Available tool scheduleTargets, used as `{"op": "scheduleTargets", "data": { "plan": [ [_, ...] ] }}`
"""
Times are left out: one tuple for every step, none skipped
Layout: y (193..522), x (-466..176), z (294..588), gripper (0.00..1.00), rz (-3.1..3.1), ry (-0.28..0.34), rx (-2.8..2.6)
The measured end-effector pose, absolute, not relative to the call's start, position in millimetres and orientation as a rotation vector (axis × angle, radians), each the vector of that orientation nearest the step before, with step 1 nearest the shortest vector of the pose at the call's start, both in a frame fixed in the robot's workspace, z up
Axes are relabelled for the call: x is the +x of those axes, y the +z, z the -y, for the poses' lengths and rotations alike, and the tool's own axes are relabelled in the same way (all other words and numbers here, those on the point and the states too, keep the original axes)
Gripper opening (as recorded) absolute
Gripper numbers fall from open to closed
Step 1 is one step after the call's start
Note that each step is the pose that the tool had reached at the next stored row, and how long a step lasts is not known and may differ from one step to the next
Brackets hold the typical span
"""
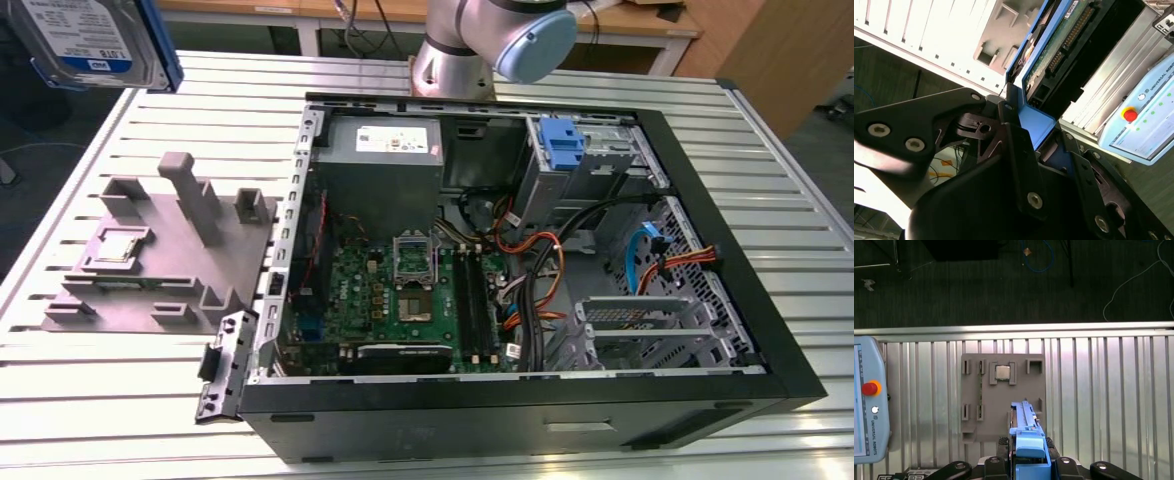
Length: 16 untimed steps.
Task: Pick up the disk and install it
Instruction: 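Pick up the disk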
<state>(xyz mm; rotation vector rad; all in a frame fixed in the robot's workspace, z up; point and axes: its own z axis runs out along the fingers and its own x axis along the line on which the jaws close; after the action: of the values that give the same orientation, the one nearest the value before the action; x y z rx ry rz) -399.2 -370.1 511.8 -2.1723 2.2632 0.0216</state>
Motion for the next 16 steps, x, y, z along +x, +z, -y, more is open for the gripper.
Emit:
{"op": "scheduleTargets", "data": {
  "plan": [
    [511.7, -398.9, 370.1, 0.37, -2.263, 0.021, -2.172],
    [511.8, -398.6, 370.1, 0.37, -2.263, 0.022, -2.172],
    [511.7, -398.3, 370.1, 0.37, -2.263, 0.021, -2.172],
    [511.7, -398.0, 370.1, 0.37, -2.263, 0.022, -2.172],
    [511.8, -397.7, 370.1, 0.37, -2.263, 0.022, -2.172],
    [511.8, -397.5, 370.1, 0.37, -2.263, 0.022, -2.172],
    [511.7, -397.2, 370.1, 0.37, -2.263, 0.021, -2.172],
    [511.7, -396.9, 370.1, 0.37, -2.263, 0.022, -2.172],
    [511.8, -396.6, 370.1, 0.37, -2.263, 0.022, -2.172],
    [511.7, -396.3, 370.1, 0.37, -2.263, 0.021, -2.172],
    [511.7, -396.1, 370.1, 0.37, -2.263, 0.021, -2.172],
    [511.7, -395.8, 370.1, 0.37, -2.263, 0.021, -2.172],
    [511.8, -395.5, 370.1, 0.37, -2.263, 0.022, -2.172],
    [511.8, -395.2, 370.1, 0.37, -2.263, 0.022, -2.172],
    [511.7, -394.9, 370.1, 0.37, -2.263, 0.022, -2.172],
    [511.8, -394.6, 370.1, 0.37, -2.263, 0.022, -2.172]
  ]
}}
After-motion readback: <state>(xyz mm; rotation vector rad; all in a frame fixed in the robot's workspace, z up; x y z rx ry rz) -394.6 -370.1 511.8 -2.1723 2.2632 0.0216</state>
